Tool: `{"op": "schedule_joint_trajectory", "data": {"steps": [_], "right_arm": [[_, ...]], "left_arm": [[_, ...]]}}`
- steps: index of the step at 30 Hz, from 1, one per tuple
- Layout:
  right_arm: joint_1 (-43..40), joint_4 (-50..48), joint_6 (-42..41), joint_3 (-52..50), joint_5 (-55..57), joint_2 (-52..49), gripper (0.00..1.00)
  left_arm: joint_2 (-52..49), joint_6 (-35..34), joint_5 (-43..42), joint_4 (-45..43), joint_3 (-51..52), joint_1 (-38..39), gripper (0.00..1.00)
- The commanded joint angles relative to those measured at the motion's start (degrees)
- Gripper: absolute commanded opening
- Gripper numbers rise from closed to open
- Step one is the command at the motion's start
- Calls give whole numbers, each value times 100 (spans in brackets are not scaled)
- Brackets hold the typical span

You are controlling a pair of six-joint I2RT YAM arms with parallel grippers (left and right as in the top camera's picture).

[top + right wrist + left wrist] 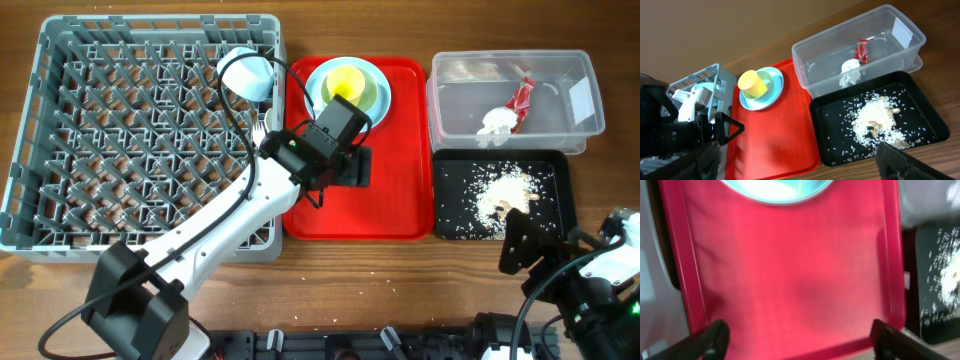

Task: Sort waste into correct bins and load items into the dishwasher rack
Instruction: 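Reach the left gripper to the yellow cup and grasp it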

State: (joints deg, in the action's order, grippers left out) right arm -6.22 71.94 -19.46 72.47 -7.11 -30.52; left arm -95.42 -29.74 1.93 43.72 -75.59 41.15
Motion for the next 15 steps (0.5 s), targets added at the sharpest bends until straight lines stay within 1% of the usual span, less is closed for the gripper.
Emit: {"op": "schedule_joint_trajectory", "data": {"steps": [1,3,6,7,9,10,12,13,14,15], "right_arm": [[-13,-24,-44,7,-48,9,100],[-13,-24,-46,7,-48,9,100],[-13,-24,-46,7,-48,9,100],[-13,-24,-46,7,-48,9,100],[-13,-24,-46,7,-48,9,100],[-13,-24,-46,7,-48,9,100],[-13,-24,-44,7,-48,9,100],[-13,-24,-46,7,-48,9,100],[-13,-24,-46,7,-48,9,100],[-13,-24,-46,7,-48,9,100]], "left_arm": [[-39,-380,363,-195,31,39,83],[-39,-391,415,-192,85,94,76],[-42,-442,452,-275,326,175,72],[-42,-584,656,-350,420,197,70],[-42,-616,1075,-573,570,221,54],[-42,-614,1207,-761,662,221,52],[-46,-605,1213,-1047,732,221,48],[-61,-472,1215,-1272,737,221,46],[-61,-343,1255,-1644,737,221,34],[-61,-210,1250,-2072,734,216,25]]}}
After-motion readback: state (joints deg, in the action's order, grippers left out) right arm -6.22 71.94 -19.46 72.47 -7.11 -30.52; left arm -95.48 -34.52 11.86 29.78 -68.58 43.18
